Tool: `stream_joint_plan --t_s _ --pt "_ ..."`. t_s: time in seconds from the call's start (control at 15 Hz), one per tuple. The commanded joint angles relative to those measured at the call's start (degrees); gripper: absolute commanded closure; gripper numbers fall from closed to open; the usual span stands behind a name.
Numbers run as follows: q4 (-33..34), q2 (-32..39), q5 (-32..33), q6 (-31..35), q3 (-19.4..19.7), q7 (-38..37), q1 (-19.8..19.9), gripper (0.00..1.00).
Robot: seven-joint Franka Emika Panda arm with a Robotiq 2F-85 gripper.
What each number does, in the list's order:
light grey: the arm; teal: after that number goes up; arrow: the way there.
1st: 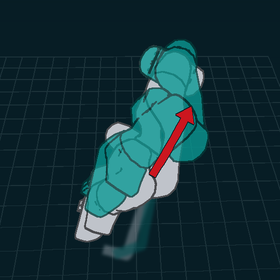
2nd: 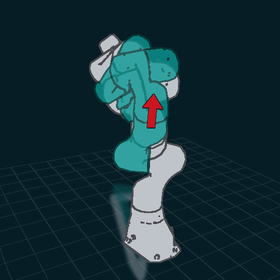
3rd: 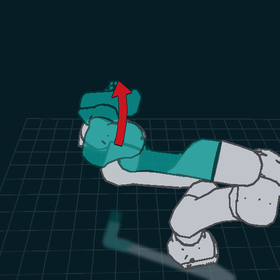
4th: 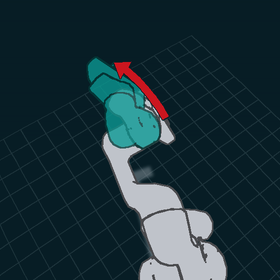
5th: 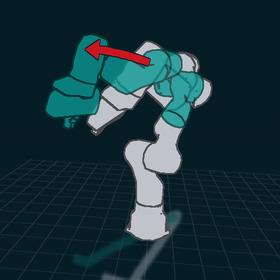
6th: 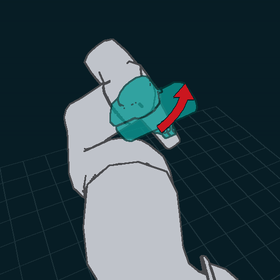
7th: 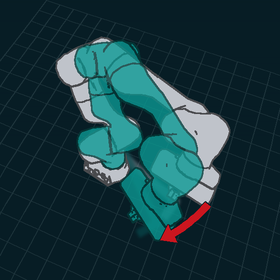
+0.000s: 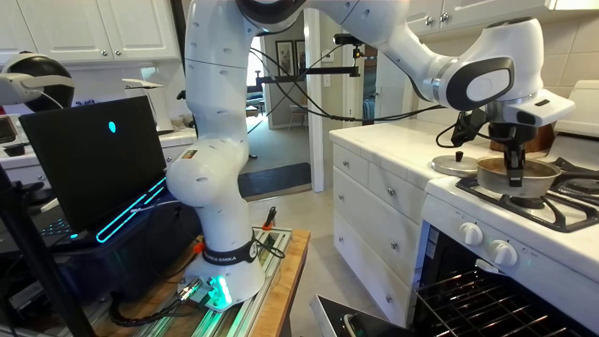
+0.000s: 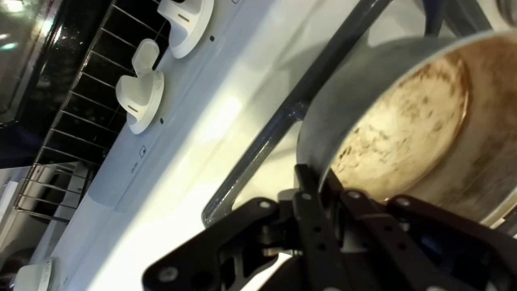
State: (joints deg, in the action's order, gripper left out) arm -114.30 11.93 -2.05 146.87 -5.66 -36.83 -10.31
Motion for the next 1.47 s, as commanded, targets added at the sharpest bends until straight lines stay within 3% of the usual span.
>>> stream_joint_plan --t_s 0.0,0.67,1.4 --pt "2.5 0.8 0.9 -3.5 1.0 -2.4 -1.0 1.0" --pt "0.2 -3.1 1.2 -5.6 1.8 -3.0 -0.3 0.98" --pt "-15.2 -16.9 1.2 -5.9 3.6 -8.3 4.2 0.98"
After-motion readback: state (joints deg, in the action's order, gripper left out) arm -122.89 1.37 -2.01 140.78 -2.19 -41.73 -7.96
